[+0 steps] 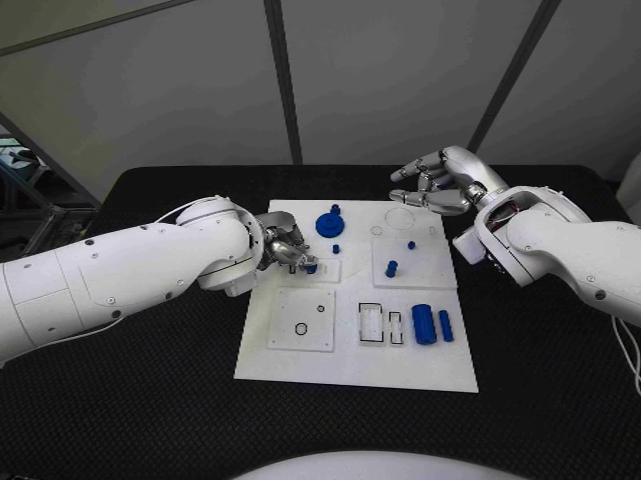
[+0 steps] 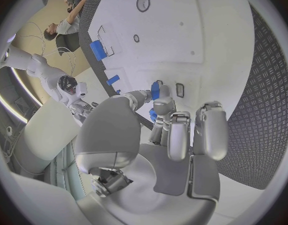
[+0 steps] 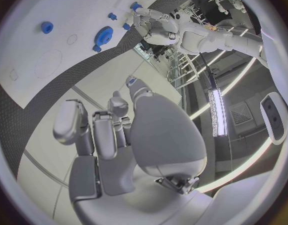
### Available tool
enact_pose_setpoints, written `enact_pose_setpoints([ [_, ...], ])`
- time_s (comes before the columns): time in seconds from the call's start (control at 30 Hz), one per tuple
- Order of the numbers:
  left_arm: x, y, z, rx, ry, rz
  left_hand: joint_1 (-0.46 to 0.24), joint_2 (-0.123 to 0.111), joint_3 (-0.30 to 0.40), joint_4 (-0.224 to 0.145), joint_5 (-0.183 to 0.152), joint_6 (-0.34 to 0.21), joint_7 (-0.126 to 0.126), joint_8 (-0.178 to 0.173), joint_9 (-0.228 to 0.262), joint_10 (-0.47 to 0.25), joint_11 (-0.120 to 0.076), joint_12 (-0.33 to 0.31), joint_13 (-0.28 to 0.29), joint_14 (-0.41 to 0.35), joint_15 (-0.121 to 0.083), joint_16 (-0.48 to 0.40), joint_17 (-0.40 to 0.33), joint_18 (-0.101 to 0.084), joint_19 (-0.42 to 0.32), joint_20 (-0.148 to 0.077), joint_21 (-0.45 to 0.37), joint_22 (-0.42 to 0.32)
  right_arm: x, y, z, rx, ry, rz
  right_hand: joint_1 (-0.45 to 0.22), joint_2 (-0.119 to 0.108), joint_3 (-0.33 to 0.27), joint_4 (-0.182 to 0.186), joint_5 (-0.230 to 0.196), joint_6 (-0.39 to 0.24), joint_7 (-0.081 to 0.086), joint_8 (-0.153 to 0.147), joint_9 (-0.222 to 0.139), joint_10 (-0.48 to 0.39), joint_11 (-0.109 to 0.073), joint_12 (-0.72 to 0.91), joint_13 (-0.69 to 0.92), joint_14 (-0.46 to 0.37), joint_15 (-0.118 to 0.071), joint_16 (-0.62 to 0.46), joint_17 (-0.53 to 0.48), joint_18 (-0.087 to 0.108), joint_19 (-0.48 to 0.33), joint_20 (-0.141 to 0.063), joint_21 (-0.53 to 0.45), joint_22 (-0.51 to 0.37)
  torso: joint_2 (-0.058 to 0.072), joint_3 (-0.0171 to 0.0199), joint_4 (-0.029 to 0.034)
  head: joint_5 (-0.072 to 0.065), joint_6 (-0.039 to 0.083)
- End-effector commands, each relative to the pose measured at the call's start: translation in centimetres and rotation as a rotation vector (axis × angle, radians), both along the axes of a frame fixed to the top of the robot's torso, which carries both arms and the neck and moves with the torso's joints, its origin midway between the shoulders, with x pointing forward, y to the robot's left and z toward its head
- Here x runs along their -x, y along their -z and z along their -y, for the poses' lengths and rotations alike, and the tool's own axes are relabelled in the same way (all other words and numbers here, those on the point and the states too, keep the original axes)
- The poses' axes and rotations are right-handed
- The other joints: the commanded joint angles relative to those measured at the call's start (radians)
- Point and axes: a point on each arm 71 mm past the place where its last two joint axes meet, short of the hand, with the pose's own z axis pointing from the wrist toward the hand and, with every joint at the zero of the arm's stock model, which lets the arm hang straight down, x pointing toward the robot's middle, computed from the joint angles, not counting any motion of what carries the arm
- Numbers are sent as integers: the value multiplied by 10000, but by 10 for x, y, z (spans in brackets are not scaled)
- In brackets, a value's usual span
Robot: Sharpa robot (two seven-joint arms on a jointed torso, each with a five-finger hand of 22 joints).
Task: Assemble the parts on the task board
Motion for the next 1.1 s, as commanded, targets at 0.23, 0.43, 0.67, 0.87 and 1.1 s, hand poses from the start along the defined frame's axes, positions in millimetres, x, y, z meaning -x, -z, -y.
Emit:
enact_pose_setpoints([
  [0.23, 0, 1, 0, -603, 364, 60, -120, 32, 1505, -1645, 33, -61, -55, 91, 67, -14, -38, -73, -46, 1006, -63, 13, 2424, -130, 79, -61, 23, 117, 0, -1, -1, -6, -51, 100, -103, -10, -37, 65, 51, -63, 2, 50, -17, 20, 7, -49, -35, 561, -49, -70, 648, 101, -53, -29, -61, -11, -10, 9, -3, 0, -13],
  [0.43, 0, 1, -1, -644, 342, 95, -154, 47, 1505, -1671, 38, -61, -69, 133, 104, -26, -49, -99, -81, 1007, -70, 16, 2428, -130, 79, -64, 25, 125, 0, -1, -1, -5, -39, 103, -103, -10, -37, 65, 51, -63, 2, 50, -17, 20, 7, -49, -35, 561, -49, -70, 648, 101, -53, -29, -61, -11, -11, 4, 1, 7, -13],
  [0.67, 0, 1, -2, -651, 319, 113, -191, 54, 1502, -1691, 40, -64, -80, 173, 137, -40, -58, -127, -120, 1005, -77, 10, 2421, -130, 78, -68, 23, 128, 0, -1, -1, -5, -38, 100, -103, -10, -37, 65, 51, -63, 2, 50, -17, 20, 7, -49, -35, 561, -49, -70, 648, 101, -53, -29, -61, -11, -4, 7, -1, 19, -5],
  [0.87, 0, 1, -2, -654, 334, 109, -228, 55, 1495, -1705, 39, -69, -89, 205, 164, -39, -64, -133, -133, 1007, -82, 16, 2428, -131, 79, -71, 25, 135, 0, -1, -1, -4, -39, 96, -103, -10, -37, 65, 51, -63, 2, 50, -17, 20, 7, -49, -35, 561, -49, -70, 648, 101, -53, -29, -61, -11, -4, 5, 6, 19, -9],
  [1.1, 1, 1, 0, -664, 413, 75, -501, 56, 1404, -1689, 27, -77, -150, 353, 284, 23, -111, -80, -103, 1012, -113, 29, 2444, -140, 98, -91, 53, 194, -1, -1, -1, -1, -47, 84, -103, -10, -37, 65, 51, -63, 2, 50, -17, 20, 7, -49, -35, 561, -49, -70, 648, 101, -53, -29, -61, -11, -3, 9, -8, 20, -21],
])
